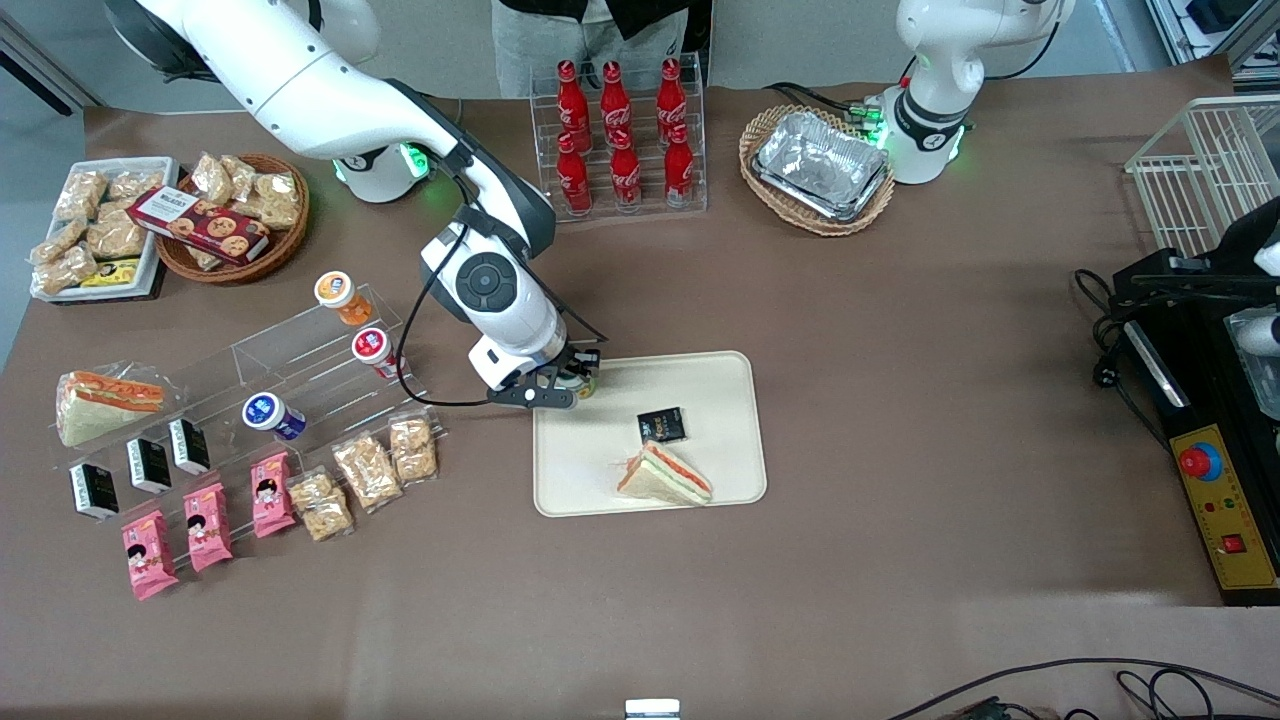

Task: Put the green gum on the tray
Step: 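Lift the bottle and carry it over the cream tray, then lower the bottle onto the tray and open the right gripper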

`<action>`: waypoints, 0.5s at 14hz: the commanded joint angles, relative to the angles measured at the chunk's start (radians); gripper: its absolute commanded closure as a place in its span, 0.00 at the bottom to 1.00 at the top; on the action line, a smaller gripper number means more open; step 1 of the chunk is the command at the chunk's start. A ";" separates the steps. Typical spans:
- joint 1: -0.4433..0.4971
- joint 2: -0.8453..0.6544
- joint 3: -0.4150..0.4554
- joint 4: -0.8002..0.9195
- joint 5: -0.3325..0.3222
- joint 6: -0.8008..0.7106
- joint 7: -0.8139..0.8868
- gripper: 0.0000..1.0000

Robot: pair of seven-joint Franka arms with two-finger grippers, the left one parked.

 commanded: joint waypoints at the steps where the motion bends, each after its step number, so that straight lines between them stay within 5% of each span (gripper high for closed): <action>1: -0.003 0.039 -0.001 0.042 -0.045 0.002 0.038 0.12; 7: -0.034 0.016 0.001 0.042 -0.047 -0.013 0.032 0.02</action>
